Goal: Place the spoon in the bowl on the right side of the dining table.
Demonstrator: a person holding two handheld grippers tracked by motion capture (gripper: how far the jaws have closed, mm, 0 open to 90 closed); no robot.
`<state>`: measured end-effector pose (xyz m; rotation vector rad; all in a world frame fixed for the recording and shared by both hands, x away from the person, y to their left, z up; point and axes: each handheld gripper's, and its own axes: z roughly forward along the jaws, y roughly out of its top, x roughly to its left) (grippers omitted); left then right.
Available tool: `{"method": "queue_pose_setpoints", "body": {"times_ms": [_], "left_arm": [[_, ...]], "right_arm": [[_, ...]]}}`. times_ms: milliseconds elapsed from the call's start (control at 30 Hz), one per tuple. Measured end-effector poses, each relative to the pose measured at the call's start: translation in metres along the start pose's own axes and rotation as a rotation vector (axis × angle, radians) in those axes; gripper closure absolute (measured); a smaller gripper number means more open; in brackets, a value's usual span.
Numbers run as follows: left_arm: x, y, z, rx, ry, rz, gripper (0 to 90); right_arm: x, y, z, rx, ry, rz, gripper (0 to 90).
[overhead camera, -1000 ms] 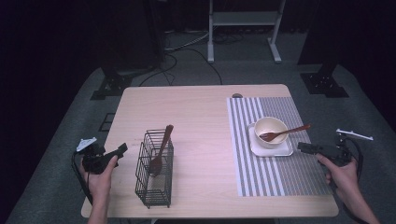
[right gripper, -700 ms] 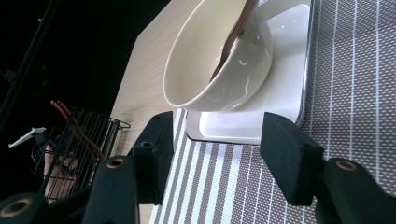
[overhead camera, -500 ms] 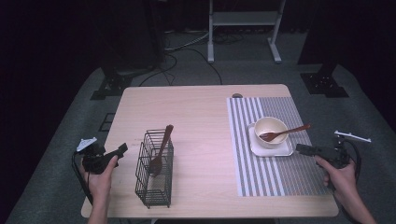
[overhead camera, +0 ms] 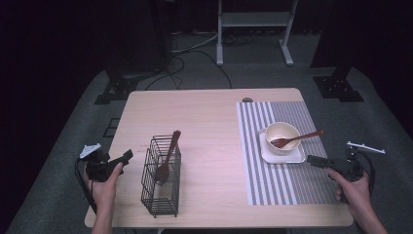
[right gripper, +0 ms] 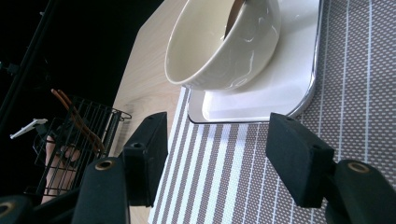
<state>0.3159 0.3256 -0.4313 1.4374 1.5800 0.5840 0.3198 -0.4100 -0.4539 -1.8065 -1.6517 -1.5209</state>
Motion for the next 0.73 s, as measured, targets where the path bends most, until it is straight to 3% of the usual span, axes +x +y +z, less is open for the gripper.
{"method": "queue_pose_setpoints", "body": {"times_ms": [733], "left_arm": [[0.000, 0.001, 0.000, -0.001, 0.001, 0.002, 1.2]], "right_arm": [[0.008, -0.022, 0.006, 0.006, 0.026, -0.037, 35.6]]}}
